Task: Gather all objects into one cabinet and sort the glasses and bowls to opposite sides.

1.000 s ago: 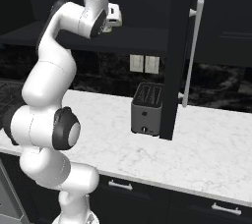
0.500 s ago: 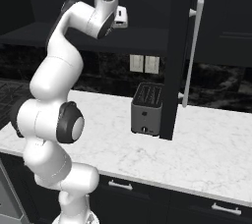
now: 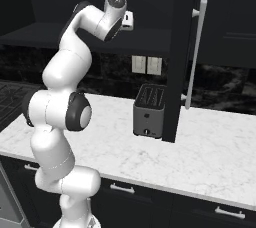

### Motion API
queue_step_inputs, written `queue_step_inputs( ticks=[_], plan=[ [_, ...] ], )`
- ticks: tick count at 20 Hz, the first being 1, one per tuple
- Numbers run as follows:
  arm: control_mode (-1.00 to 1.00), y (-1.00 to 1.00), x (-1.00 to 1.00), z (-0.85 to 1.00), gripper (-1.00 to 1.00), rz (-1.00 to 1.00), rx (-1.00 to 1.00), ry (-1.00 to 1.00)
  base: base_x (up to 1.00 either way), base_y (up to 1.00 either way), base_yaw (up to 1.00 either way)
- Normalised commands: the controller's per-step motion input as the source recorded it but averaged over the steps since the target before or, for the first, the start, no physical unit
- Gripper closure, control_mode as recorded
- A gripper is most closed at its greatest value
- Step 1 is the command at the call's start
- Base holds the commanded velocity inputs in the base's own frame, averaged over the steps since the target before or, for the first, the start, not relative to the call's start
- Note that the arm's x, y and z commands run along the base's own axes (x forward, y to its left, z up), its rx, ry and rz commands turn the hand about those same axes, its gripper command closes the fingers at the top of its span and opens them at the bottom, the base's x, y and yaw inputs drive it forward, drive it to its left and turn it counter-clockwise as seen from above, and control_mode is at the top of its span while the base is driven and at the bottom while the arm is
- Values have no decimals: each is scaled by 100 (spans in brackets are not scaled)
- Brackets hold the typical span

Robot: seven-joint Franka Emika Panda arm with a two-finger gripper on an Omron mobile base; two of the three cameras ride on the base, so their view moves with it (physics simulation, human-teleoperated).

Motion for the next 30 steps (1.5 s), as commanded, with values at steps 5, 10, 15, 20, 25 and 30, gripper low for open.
queue_step_inputs(
  ticks=[5,10,15,20,25,30],
  plan=[
    [-100,0,44,-2,-100,6,2,0,0,0,0],
    [-100,0,20,0,-100,9,1,0,0,0,0],
    [-100,0,34,0,-100,8,0,0,0,0,0],
    [-100,0,38,0,-100,7,0,0,0,0,0],
    [-100,0,3,0,-100,2,0,0,0,0,0],
    [-100,13,0,0,100,0,0,-2,0,0,0]
  ],
)
